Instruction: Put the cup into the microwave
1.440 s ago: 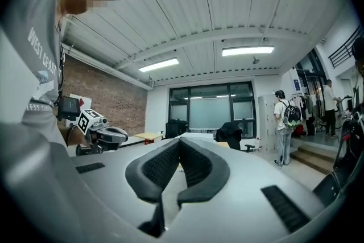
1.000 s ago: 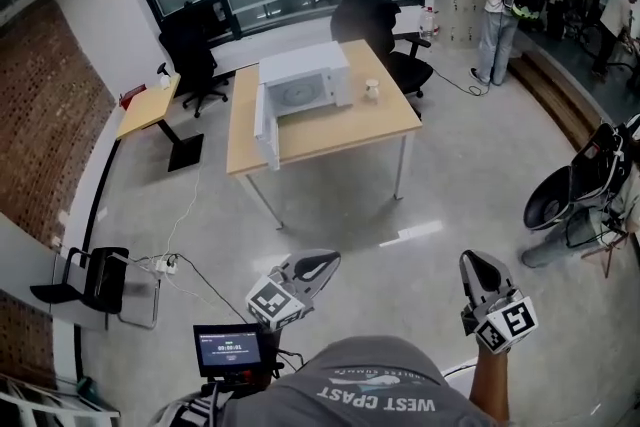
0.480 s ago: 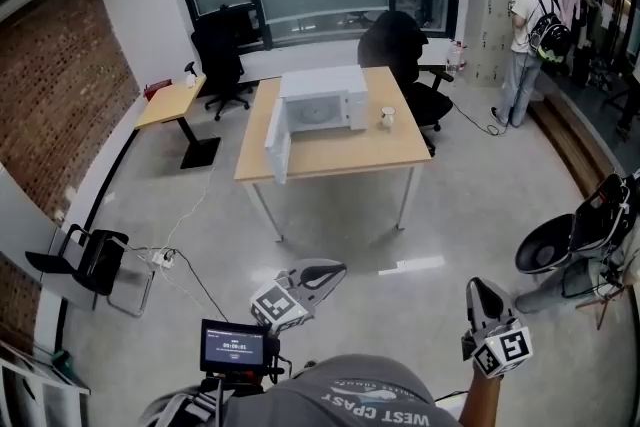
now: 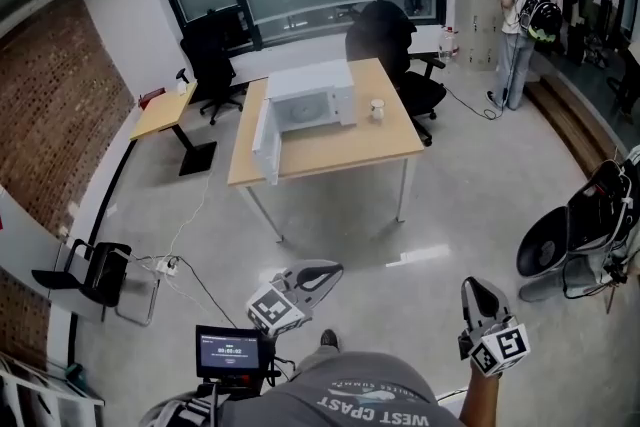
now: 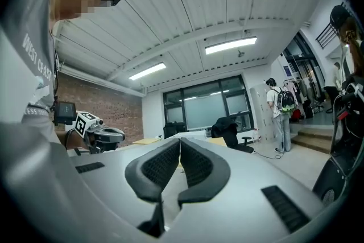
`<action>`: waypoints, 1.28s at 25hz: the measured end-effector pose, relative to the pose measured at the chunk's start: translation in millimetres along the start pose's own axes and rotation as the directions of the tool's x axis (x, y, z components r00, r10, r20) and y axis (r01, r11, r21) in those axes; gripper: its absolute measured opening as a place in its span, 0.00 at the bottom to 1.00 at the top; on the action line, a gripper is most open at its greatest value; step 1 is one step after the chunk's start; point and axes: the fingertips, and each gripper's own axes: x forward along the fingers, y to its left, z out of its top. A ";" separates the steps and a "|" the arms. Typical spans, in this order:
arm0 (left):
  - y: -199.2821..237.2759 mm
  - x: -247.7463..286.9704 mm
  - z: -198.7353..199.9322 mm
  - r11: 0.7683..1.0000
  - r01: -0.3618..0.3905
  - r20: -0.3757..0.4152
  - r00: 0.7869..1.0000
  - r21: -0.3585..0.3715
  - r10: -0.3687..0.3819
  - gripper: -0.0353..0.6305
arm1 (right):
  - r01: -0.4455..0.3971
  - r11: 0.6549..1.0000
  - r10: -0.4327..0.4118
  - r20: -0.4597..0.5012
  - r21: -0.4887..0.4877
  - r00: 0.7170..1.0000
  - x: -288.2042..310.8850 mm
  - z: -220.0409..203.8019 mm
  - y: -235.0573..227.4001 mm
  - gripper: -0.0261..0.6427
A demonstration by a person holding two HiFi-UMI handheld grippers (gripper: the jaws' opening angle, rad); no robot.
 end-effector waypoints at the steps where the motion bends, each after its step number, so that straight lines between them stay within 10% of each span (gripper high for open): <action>1: 7.1 7.8 -5.0 1.000 0.001 -0.009 1.000 -0.005 -0.001 0.09 | -0.002 1.000 0.002 -0.002 0.007 1.000 8.4 -5.4 -6.1 0.07; 10: 46.4 23.3 1.0 0.999 0.039 0.026 0.999 -0.033 -0.038 0.09 | 0.014 1.000 -0.015 -0.030 -0.014 0.999 49.7 5.3 -10.0 0.07; 32: 346.9 9.2 -50.2 0.997 0.031 0.144 0.989 -0.067 -0.021 0.09 | 0.019 0.990 -0.027 -0.054 -0.140 0.998 341.9 39.6 16.5 0.07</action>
